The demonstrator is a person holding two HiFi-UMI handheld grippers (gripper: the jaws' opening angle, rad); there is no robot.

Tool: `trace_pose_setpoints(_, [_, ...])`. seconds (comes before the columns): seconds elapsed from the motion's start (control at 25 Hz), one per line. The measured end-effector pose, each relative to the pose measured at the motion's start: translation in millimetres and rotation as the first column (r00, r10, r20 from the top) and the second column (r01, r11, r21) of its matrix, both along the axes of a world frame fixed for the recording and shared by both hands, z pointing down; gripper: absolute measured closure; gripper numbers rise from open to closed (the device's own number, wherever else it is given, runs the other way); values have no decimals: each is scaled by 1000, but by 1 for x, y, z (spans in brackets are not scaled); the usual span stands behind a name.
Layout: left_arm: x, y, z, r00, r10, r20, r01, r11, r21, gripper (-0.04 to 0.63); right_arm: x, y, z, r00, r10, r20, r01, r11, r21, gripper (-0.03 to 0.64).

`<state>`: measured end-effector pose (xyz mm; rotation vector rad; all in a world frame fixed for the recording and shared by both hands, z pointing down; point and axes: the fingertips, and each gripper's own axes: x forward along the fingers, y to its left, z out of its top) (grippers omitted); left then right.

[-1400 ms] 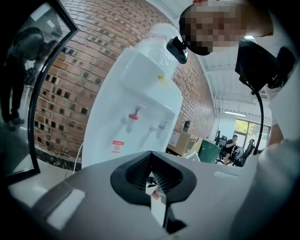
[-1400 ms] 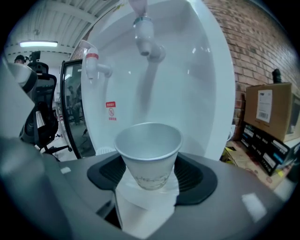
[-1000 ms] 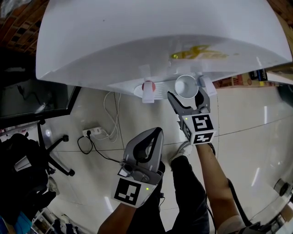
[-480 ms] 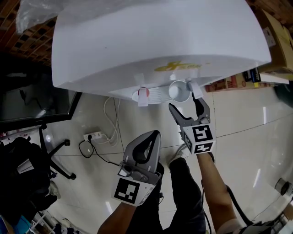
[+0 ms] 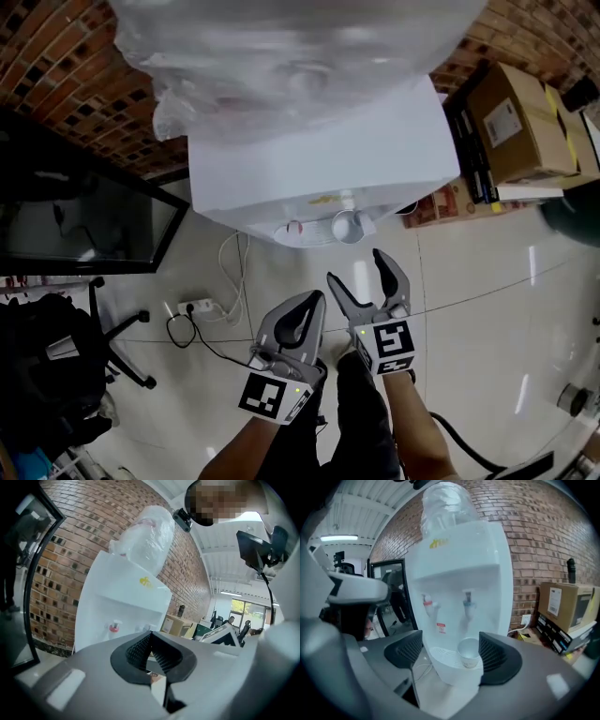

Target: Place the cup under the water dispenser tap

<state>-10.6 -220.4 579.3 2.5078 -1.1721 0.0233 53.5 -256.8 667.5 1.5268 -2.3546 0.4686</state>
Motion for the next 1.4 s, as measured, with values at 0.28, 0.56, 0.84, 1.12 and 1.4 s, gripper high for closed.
trace_pose_setpoints(0.28, [-17,0,-67,997,-63,-32,65,997,51,612,-17,16,-115,1000,-28,13,27,993,117,337])
trace_pose_setpoints(0.56, [-25,19,-136,996,-63,-58,69,993,95,612,-36,45,-207,995,-63,82,46,981,190,427])
trace_pose_setpoints(0.84, [-39,43,-204,996,-43,-78,56,983,173,612,-63,69,-280,989,-132,72,109,960,259,503])
trace_pose_setpoints(1.12, [-45,64,-233,996,-27,-80,43,978,206,612,-70,95,-320,986,-162,29,147,948,282,535])
trace_pose_setpoints(1.4, [-49,80,-260,994,7,-109,19,972,236,612,-75,119,-347,988,-157,-6,152,939,307,586])
